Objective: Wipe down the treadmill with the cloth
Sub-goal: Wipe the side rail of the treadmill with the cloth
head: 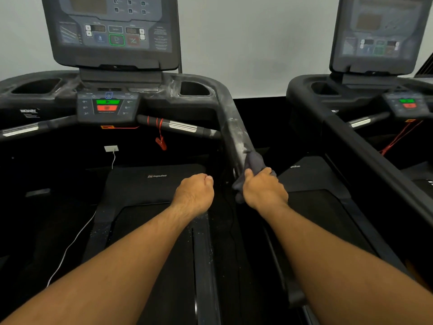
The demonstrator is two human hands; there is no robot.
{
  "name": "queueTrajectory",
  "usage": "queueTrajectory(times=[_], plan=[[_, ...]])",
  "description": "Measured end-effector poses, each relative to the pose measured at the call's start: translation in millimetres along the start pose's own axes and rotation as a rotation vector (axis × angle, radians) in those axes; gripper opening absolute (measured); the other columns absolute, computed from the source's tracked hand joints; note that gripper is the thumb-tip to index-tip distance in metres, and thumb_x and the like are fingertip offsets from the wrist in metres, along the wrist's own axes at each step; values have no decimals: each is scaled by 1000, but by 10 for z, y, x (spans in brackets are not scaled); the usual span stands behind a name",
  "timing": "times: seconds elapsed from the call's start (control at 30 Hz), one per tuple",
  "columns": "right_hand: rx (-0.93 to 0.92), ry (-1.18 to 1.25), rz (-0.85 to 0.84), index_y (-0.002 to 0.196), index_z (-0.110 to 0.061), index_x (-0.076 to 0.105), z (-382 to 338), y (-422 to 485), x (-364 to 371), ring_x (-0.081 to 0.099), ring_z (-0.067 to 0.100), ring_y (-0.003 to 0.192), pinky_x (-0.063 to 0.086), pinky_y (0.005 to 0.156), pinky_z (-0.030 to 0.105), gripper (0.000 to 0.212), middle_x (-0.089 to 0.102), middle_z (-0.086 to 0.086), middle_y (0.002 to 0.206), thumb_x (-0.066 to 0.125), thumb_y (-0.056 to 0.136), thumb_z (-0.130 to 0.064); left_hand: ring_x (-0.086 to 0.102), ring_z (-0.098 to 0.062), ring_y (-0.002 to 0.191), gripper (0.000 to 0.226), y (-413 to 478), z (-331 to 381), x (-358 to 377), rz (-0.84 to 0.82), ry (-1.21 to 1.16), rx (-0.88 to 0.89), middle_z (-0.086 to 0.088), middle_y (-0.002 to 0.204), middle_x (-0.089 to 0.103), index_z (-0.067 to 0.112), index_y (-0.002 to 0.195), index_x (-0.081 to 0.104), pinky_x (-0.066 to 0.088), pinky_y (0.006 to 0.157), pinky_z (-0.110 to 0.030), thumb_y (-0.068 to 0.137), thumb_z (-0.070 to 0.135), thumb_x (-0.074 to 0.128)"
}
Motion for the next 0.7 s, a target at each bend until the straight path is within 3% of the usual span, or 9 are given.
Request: queueTrajectory(times=[0.1, 0.2, 0.33, 0.43, 0.53, 0.7], plan=[[-10, 49, 48, 134, -4, 46, 8, 84, -49, 55, 39, 113, 39, 80, 38, 58, 55, 18, 130, 25, 102, -47, 49, -14, 61, 41, -28, -10, -60, 11, 0, 18, 1, 64, 51, 20, 64, 46, 42, 60, -33, 101, 29, 30], [-153, -109, 25, 150, -7, 24, 19, -61, -5, 49, 40, 123, 45, 94, 48, 57, 40, 21, 144, 27, 104, -40, 49, -14, 59, 42, -37, -48, -102, -9, 2, 15, 1, 62, 50, 20, 64, 45, 51, 67, -38, 101, 31, 29], [-399, -397, -48, 155, -18, 3, 118, -355, 87, 13, 38, 145, 20, 116, 50, 68, 0, 15, 161, 39, 101, -40, 50, -14, 59, 43, 62, -93, -120, -38, 23, 14, 0, 64, 53, 19, 65, 47, 48, 63, -36, 102, 32, 28], [-430, -512, -84, 155, -21, -5, 135, -409, 131, 1, 41, 147, 8, 119, 50, 84, -11, 12, 162, 50, 96, -44, 51, -15, 60, 43, 207, -75, -143, -60, 44, 36, -1, 66, 54, 18, 66, 48, 42, 60, -33, 102, 32, 28], [-370, -541, -51, 155, -22, -7, 19, -278, 173, 9, 45, 144, 17, 117, 54, 95, -13, 15, 161, 57, 90, -48, 53, -15, 62, 44, 388, -44, -186, -56, 53, 58, -1, 67, 55, 18, 68, 49, 42, 60, -32, 103, 32, 28], [-322, -553, 59, 155, -23, -3, -255, -6, 260, 30, 49, 131, 35, 104, 56, 87, -5, 24, 158, 53, 93, -49, 54, -15, 65, 38, 658, -30, -150, -93, 49, 101, -1, 72, 57, 20, 73, 51, 45, 61, -34, 102, 34, 30]])
Point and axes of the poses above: each hand's wrist, its own y-axis towards the middle knuckle, its own x-axis out of the palm, z = x × y, the point moved 3 cm from there along y, towards the middle knuckle
